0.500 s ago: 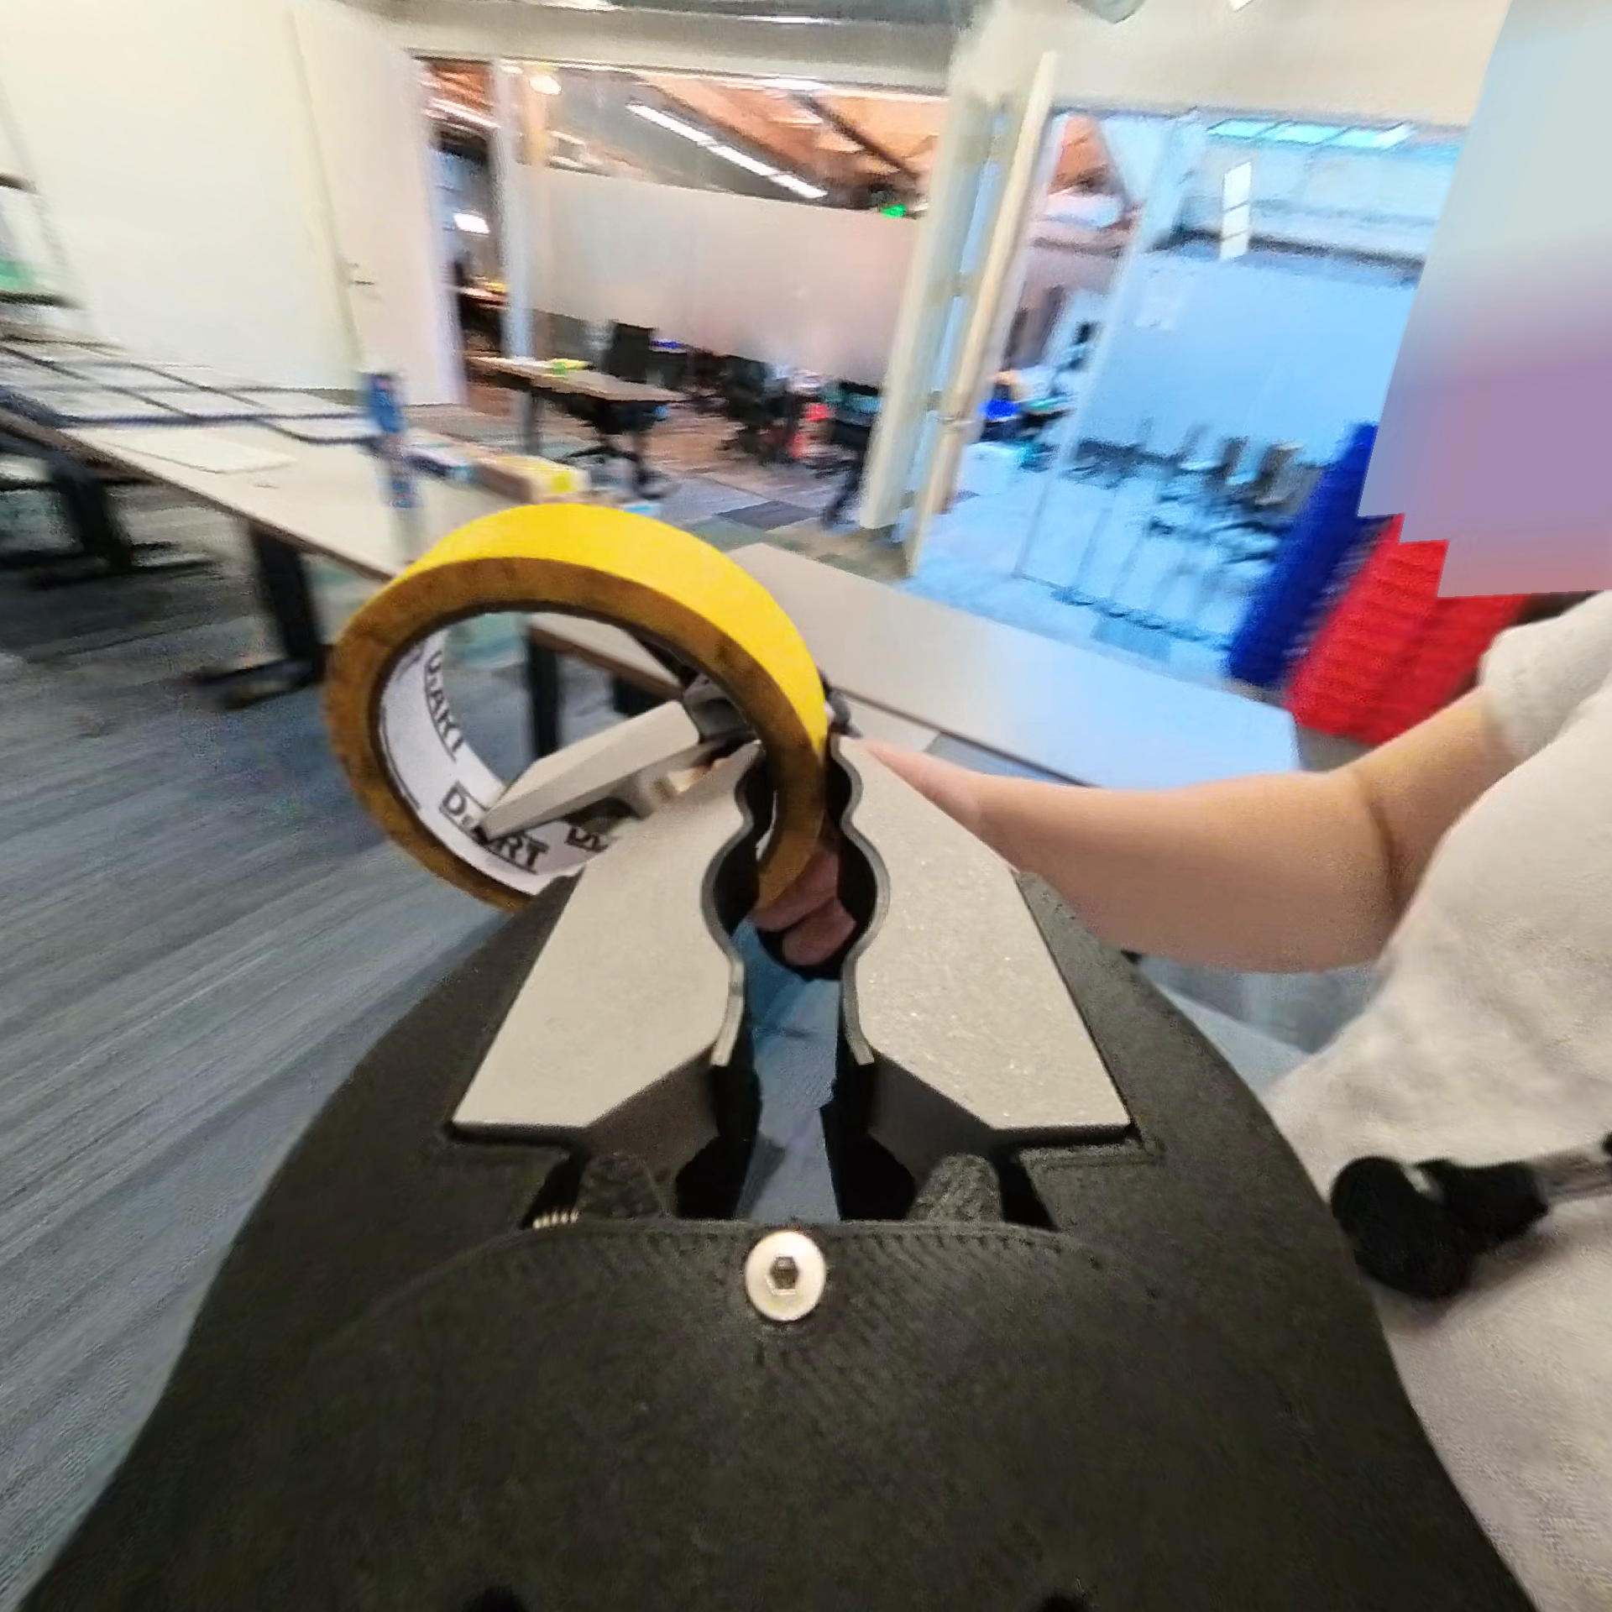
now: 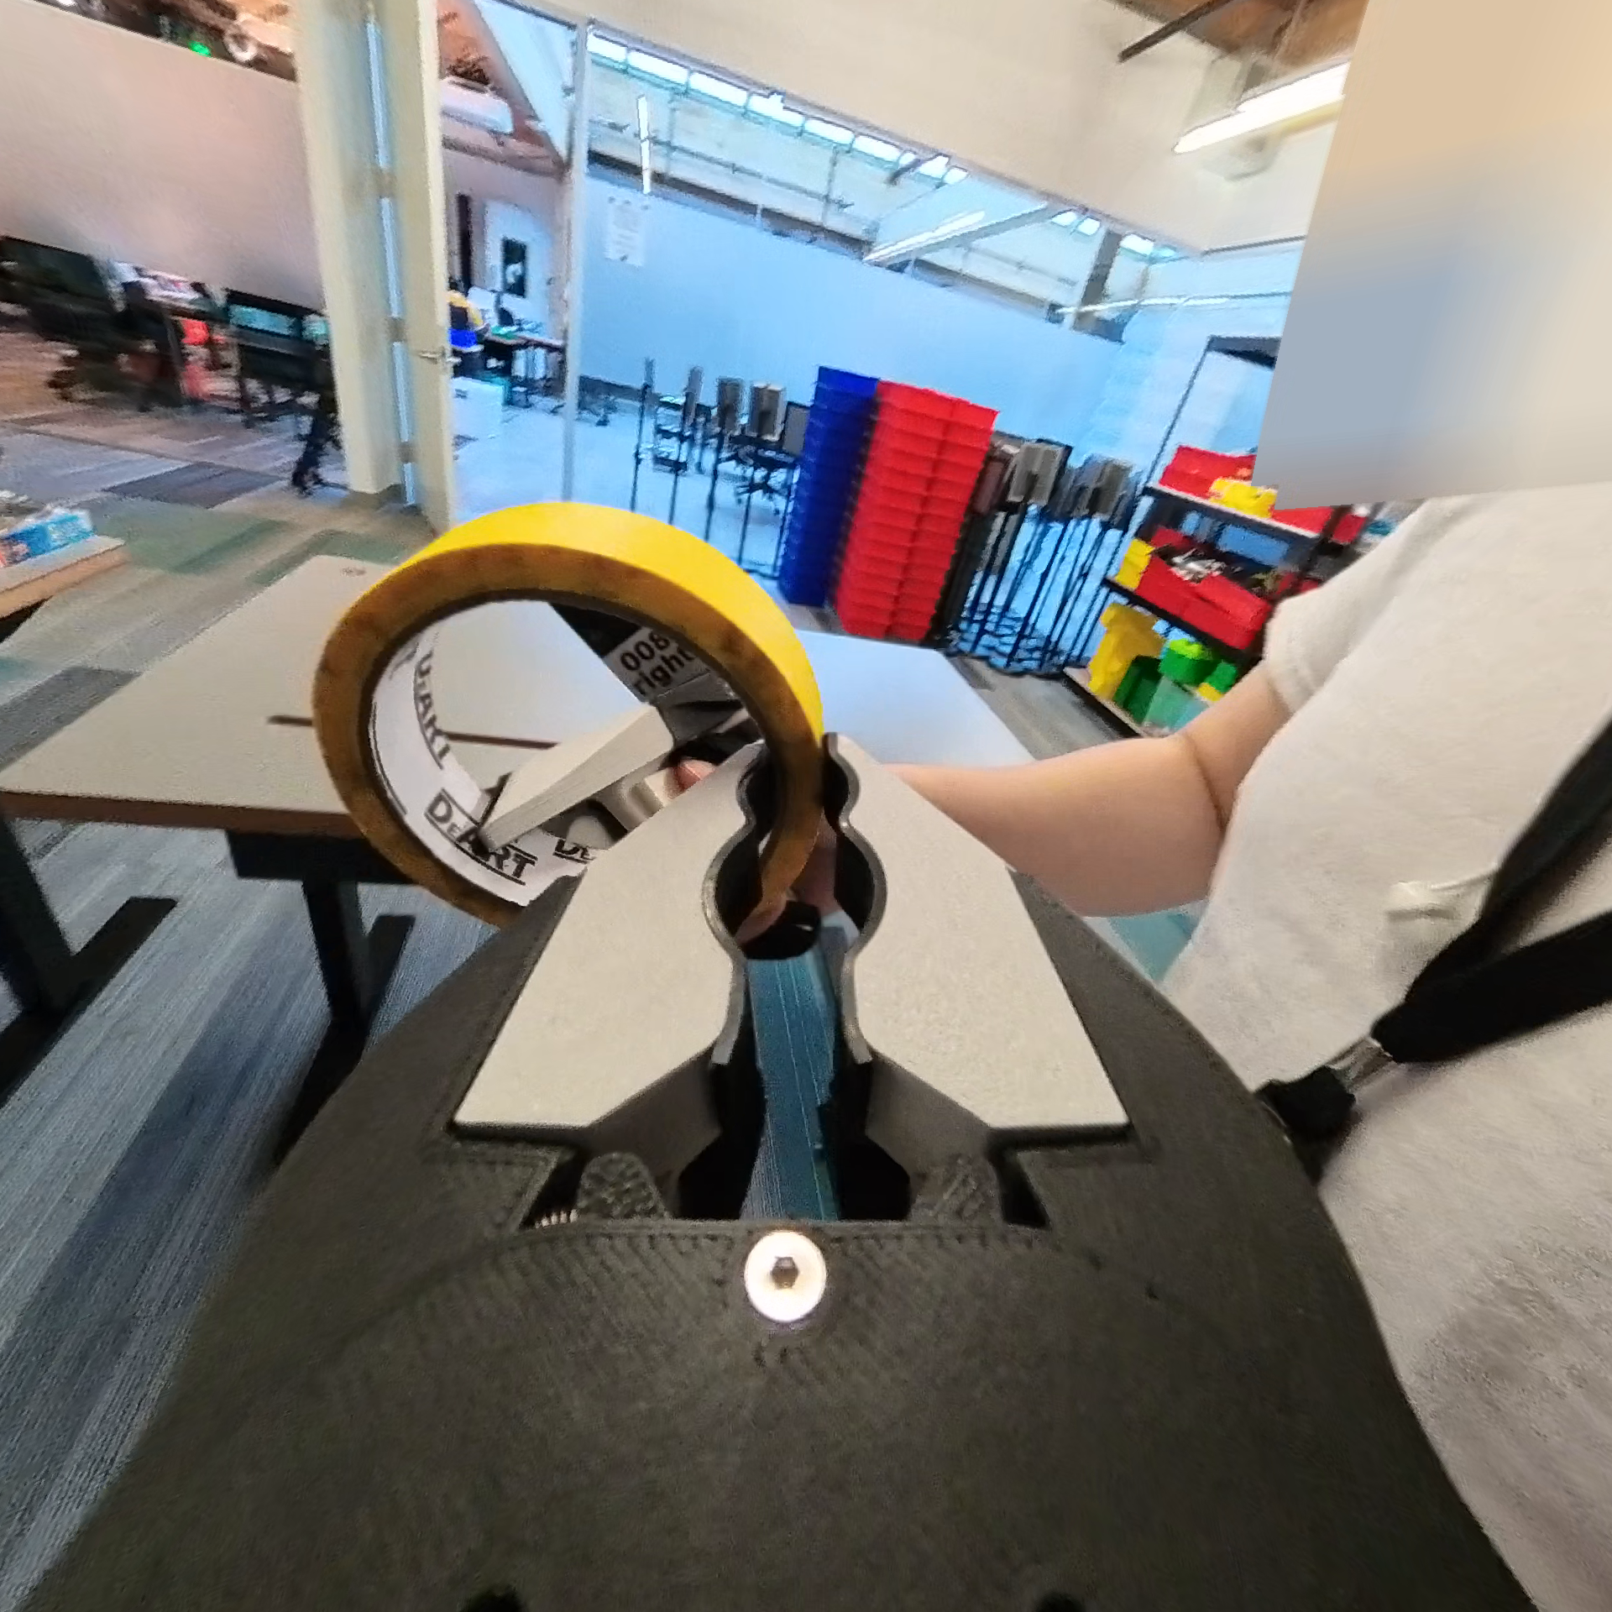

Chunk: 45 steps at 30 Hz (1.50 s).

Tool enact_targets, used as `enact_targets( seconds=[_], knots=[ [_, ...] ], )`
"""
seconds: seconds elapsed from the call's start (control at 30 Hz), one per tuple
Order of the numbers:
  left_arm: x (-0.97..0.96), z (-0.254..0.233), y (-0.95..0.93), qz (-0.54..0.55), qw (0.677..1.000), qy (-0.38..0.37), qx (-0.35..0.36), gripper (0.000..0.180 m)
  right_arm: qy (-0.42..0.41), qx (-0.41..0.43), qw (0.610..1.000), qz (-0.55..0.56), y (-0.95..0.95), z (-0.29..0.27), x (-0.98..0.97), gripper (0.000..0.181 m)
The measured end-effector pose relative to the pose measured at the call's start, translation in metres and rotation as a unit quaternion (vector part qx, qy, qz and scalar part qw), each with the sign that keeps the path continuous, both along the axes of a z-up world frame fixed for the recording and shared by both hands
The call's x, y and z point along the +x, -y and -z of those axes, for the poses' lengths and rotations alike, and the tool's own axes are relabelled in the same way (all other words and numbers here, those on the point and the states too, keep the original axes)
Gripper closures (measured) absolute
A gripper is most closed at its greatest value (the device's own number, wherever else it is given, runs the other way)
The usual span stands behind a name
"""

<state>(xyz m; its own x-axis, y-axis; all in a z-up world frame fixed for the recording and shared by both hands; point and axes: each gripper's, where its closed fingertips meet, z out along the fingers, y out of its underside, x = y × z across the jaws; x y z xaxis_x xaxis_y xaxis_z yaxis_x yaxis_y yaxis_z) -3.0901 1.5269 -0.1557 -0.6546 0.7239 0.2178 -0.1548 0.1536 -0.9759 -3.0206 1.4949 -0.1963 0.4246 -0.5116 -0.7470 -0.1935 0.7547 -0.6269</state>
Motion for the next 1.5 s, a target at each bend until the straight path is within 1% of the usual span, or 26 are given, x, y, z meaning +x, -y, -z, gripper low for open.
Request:
enact_targets(
  seconds=[0.1, 0.17, 0.23, 0.3, 0.37, 0.4, 0.47, 0.57, 0.67, 0.73, 0.83, 0.87, 0.93, 1.0, 1.03, 1.07, 1.1, 1.13, 1.2, 1.23, 1.27, 1.37, 1.5],
  knots=[
    [0.021, 0.013, 0.043, 0.002, 1.000, -0.016, 0.000, 0.172, -0.017, -0.062, 0.998, -0.018, 0.048, 0.012, 0.019, 0.172],
    [0.037, 0.018, 0.055, -0.025, 1.000, -0.016, -0.009, 0.171, -0.021, -0.092, 0.994, -0.050, 0.060, 0.016, 0.037, 0.172],
    [0.057, 0.023, 0.053, -0.076, 0.997, -0.015, -0.007, 0.171, -0.022, -0.113, 0.987, -0.115, 0.054, 0.022, 0.059, 0.171],
    [0.080, 0.033, 0.037, -0.147, 0.989, -0.010, 0.003, 0.172, -0.021, -0.116, 0.972, -0.205, 0.030, 0.032, 0.085, 0.171],
    [0.101, 0.045, 0.007, -0.237, 0.971, 0.000, 0.020, 0.171, -0.015, -0.117, 0.946, -0.302, -0.012, 0.041, 0.110, 0.172],
    [0.109, 0.048, -0.015, -0.286, 0.958, -0.001, 0.024, 0.171, -0.010, -0.121, 0.926, -0.356, -0.040, 0.045, 0.120, 0.172],
    [0.118, 0.051, -0.069, -0.383, 0.923, -0.019, 0.031, 0.171, 0.012, -0.138, 0.873, -0.469, -0.108, 0.049, 0.128, 0.172],
    [0.102, 0.046, -0.166, -0.521, 0.850, -0.060, 0.036, 0.168, 0.075, -0.175, 0.780, -0.596, -0.225, 0.043, 0.110, 0.171],
    [0.045, 0.032, -0.268, -0.632, 0.770, -0.079, 0.029, 0.161, 0.162, -0.203, 0.712, -0.653, -0.344, 0.011, 0.052, 0.172],
    [-0.006, 0.020, -0.337, -0.704, 0.706, -0.078, 0.015, 0.156, 0.218, -0.207, 0.686, -0.663, -0.417, -0.015, -0.002, 0.173],
    [-0.098, 0.007, -0.450, -0.805, 0.589, -0.064, -0.016, 0.145, 0.294, -0.229, 0.657, -0.655, -0.523, -0.042, -0.089, 0.173],
    [-0.134, 0.005, -0.488, -0.834, 0.549, -0.049, -0.020, 0.147, 0.322, -0.236, 0.645, -0.652, -0.557, -0.052, -0.121, 0.173],
    [-0.213, 0.008, -0.568, -0.888, 0.460, -0.008, -0.006, 0.148, 0.378, -0.248, 0.615, -0.646, -0.624, -0.076, -0.187, 0.173],
    [-0.294, 0.010, -0.643, -0.924, 0.381, 0.036, 0.003, 0.150, 0.444, -0.263, 0.589, -0.622, -0.693, -0.104, -0.256, 0.173],
    [-0.331, 0.010, -0.678, -0.935, 0.351, 0.054, 0.004, 0.153, 0.473, -0.277, 0.584, -0.598, -0.729, -0.119, -0.287, 0.173],
    [-0.365, 0.010, -0.712, -0.941, 0.332, 0.071, 0.004, 0.156, 0.498, -0.293, 0.584, -0.570, -0.766, -0.134, -0.317, 0.173],
    [-0.395, 0.009, -0.744, -0.943, 0.323, 0.081, 0.002, 0.160, 0.519, -0.309, 0.584, -0.542, -0.803, -0.150, -0.344, 0.172],
    [-0.419, 0.008, -0.774, -0.943, 0.324, 0.074, 0.002, 0.159, 0.536, -0.324, 0.586, -0.514, -0.839, -0.165, -0.370, 0.173],
    [-0.455, 0.002, -0.824, -0.940, 0.340, 0.024, 0.012, 0.152, 0.551, -0.353, 0.596, -0.466, -0.912, -0.188, -0.412, 0.172],
    [-0.469, -0.002, -0.843, -0.936, 0.352, 0.001, 0.015, 0.149, 0.550, -0.374, 0.592, -0.455, -0.945, -0.192, -0.431, 0.172],
    [-0.483, -0.006, -0.860, -0.932, 0.362, -0.012, 0.017, 0.150, 0.547, -0.390, 0.590, -0.448, -0.974, -0.195, -0.447, 0.172],
    [-0.514, -0.009, -0.907, -0.934, 0.356, -0.003, 0.008, 0.153, 0.529, -0.430, 0.596, -0.425, -1.043, -0.192, -0.478, 0.173],
    [-0.532, -0.012, -0.938, -0.924, 0.381, -0.001, -0.038, 0.155, 0.533, -0.480, 0.615, -0.328, -1.094, -0.183, -0.489, 0.172]
  ],
)
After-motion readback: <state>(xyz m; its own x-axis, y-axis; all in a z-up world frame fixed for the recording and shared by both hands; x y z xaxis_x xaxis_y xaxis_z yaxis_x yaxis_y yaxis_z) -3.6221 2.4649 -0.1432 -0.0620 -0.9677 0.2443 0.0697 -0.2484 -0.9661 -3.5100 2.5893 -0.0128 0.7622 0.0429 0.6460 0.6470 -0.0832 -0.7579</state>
